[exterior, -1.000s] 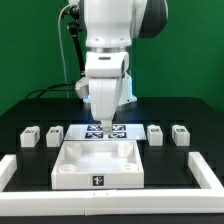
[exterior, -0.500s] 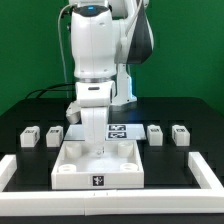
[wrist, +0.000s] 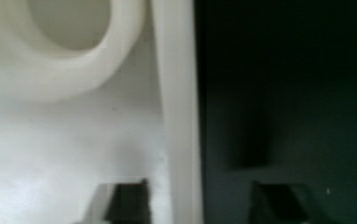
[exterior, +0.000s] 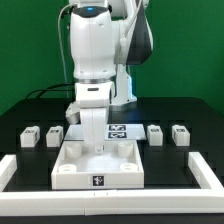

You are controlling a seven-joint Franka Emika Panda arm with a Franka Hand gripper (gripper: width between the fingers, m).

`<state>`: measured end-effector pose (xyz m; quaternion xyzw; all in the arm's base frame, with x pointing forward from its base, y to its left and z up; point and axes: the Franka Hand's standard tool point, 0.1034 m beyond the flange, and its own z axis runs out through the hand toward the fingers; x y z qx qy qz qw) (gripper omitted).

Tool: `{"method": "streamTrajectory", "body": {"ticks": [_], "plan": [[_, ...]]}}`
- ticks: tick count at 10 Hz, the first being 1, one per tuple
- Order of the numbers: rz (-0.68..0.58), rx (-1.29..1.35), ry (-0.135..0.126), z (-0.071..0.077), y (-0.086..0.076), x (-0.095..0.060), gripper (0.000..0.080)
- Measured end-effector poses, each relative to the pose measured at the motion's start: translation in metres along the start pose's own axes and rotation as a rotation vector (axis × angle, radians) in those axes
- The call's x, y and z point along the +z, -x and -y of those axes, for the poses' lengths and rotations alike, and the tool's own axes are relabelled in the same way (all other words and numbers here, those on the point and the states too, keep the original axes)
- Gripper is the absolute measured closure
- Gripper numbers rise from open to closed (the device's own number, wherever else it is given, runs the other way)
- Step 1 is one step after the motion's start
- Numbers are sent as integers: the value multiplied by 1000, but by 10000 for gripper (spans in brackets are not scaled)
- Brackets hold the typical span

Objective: Assemble square table

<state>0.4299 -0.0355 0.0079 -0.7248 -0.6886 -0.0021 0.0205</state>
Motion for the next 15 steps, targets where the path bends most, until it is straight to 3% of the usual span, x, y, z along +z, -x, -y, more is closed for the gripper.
{"method": "streamTrajectory", "body": {"ticks": [1,2,8,9,11,14,15], "plan": [[0,0,0,0,0,0,681],[0,0,3,-1,0,0,745],[0,1,4,-1,0,0,745],[-1,-6,14,-4,-4,-1,745],[-16,-43,41,-20,-35,0,745],[-47,-24,83,-58,-82,0,745],[-50,-25,76,-59,-95,1,745]]}}
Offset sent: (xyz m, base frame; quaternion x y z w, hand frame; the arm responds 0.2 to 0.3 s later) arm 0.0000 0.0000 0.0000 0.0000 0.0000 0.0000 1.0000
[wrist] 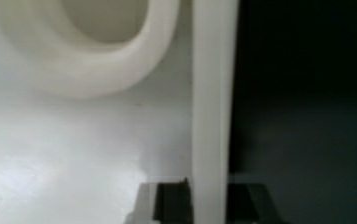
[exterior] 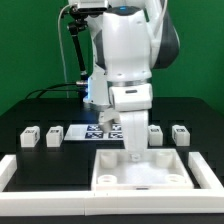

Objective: Assemble square table

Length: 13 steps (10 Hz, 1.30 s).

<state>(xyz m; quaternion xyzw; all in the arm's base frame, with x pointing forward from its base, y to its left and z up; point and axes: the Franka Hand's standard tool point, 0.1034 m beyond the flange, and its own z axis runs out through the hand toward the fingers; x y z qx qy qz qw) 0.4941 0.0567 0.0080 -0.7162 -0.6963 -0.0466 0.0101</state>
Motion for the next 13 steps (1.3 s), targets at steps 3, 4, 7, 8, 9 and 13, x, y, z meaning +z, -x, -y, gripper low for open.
{"method": "streamTrajectory", "body": {"ticks": [3,4,7,8,9,13], "plan": [[2,-20,-4,0,-9,1,745],[4,-22,-6,0,-8,1,745],[4,-20,-8,1,-8,1,541],[4,-20,-8,1,-7,1,541],[4,-19,-8,1,-7,1,338],[4,-18,-8,1,-6,1,153]]}}
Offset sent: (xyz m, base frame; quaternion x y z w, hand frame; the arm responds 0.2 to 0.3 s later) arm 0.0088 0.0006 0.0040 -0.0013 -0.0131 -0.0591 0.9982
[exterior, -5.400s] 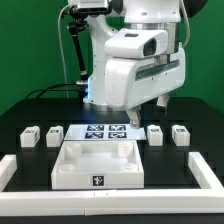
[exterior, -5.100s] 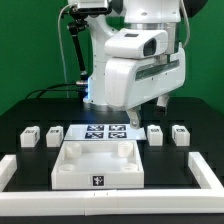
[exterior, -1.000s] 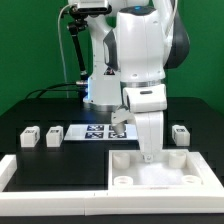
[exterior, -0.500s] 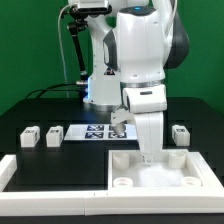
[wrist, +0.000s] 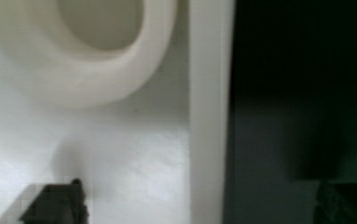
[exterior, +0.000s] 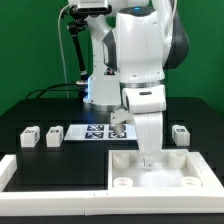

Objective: Assemble square table

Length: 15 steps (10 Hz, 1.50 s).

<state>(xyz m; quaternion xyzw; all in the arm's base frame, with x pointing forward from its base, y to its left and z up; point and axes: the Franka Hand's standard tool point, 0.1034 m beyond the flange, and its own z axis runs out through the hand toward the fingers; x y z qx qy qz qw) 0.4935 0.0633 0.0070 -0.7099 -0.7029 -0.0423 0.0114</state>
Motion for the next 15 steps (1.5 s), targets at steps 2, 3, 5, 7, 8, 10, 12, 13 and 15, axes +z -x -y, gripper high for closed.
{"method": "streamTrajectory", "body": {"ticks": [2,3,5,7,8,10,12,13,15], "plan": [[0,1,0,0,0,0,151],[0,1,0,0,0,0,151],[3,57,9,1,-4,-9,151],[6,172,14,13,-17,-22,151],[6,250,15,18,-25,-26,151],[15,484,9,21,-46,-38,151],[9,645,18,18,-55,-44,151],[9,705,15,19,-54,-43,151],[8,820,15,19,-54,-42,151]]}}
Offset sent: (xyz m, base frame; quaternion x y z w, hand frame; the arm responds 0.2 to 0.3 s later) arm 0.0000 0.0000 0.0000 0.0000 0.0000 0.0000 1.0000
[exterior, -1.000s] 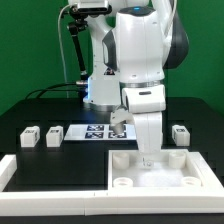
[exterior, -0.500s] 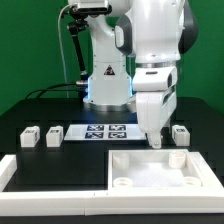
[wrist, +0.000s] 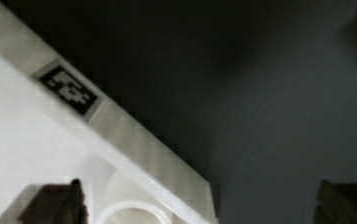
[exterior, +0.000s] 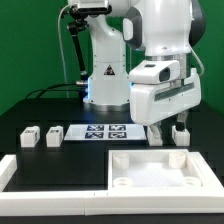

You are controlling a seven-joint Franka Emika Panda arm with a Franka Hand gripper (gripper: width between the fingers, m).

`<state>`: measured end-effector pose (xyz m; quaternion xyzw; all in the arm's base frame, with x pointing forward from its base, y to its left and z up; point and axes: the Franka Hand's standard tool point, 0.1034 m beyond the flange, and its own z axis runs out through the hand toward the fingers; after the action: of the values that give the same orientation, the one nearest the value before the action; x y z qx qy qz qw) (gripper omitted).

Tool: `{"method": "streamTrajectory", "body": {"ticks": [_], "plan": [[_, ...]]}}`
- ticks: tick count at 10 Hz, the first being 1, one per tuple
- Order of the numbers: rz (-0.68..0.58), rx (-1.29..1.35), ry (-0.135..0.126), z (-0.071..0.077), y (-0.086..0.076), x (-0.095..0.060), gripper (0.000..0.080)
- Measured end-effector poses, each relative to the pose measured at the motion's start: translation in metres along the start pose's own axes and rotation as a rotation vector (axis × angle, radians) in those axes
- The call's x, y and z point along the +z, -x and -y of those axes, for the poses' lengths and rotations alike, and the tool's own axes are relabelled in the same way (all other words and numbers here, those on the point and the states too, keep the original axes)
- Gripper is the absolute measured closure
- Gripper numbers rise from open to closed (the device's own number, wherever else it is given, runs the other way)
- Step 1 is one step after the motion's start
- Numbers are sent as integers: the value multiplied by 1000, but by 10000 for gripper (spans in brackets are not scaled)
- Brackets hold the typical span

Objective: Assemble square table

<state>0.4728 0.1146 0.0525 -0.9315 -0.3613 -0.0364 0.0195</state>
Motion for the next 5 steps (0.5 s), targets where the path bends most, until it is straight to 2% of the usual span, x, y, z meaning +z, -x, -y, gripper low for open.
{"method": "streamTrajectory", "body": {"ticks": [1,2,5], "plan": [[5,123,-6,4,-1,0,151],[40,257,-21,20,-3,1,151],[88,515,-45,46,-6,4,151]]}}
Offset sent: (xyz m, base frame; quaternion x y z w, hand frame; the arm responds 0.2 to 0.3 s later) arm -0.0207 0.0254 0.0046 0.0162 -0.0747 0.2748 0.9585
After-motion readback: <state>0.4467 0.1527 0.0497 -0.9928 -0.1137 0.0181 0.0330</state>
